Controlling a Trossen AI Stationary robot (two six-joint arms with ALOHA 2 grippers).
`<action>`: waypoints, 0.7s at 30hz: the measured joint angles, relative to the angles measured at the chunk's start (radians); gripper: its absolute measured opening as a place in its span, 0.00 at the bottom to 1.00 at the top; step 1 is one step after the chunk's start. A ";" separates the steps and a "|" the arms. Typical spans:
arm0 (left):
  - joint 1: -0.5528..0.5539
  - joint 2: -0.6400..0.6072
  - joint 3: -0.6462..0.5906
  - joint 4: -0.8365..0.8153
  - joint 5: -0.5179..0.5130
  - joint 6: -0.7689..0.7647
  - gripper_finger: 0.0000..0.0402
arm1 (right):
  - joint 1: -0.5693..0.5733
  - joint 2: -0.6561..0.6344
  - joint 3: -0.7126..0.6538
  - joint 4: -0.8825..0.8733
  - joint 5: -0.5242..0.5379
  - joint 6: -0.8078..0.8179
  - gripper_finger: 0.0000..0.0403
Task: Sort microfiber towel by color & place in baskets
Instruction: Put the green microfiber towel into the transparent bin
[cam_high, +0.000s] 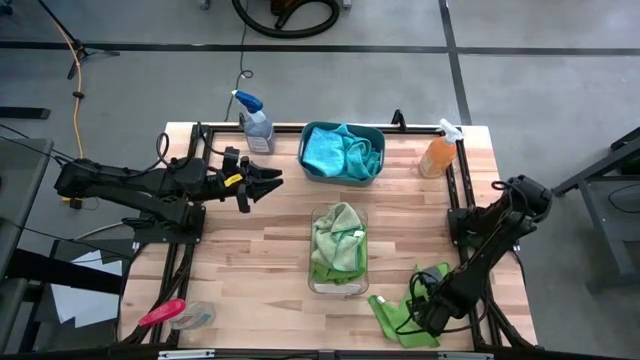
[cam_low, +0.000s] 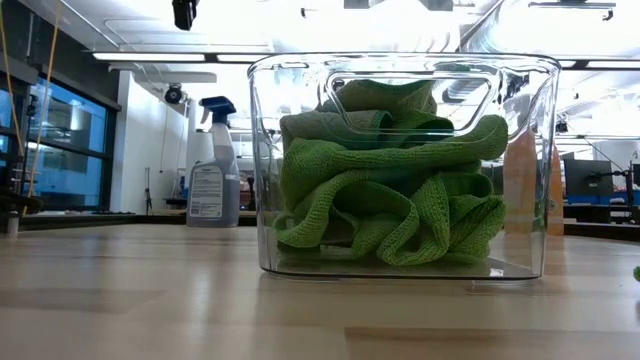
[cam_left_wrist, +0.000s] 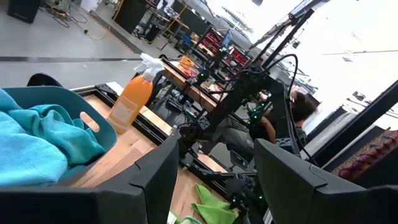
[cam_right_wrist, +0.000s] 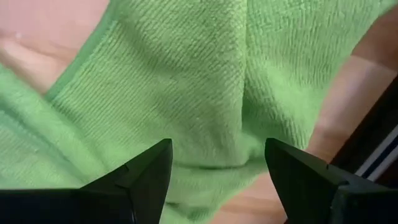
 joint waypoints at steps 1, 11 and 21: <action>0.000 0.000 0.000 0.000 0.000 0.000 0.49 | 0.000 0.000 -0.008 0.005 0.000 0.001 0.64; 0.000 0.000 0.000 -0.001 -0.001 0.001 0.49 | 0.000 0.000 -0.114 0.119 -0.003 0.019 0.64; 0.000 0.000 0.000 -0.003 -0.002 0.001 0.49 | -0.001 -0.003 -0.162 0.172 0.000 -0.010 0.55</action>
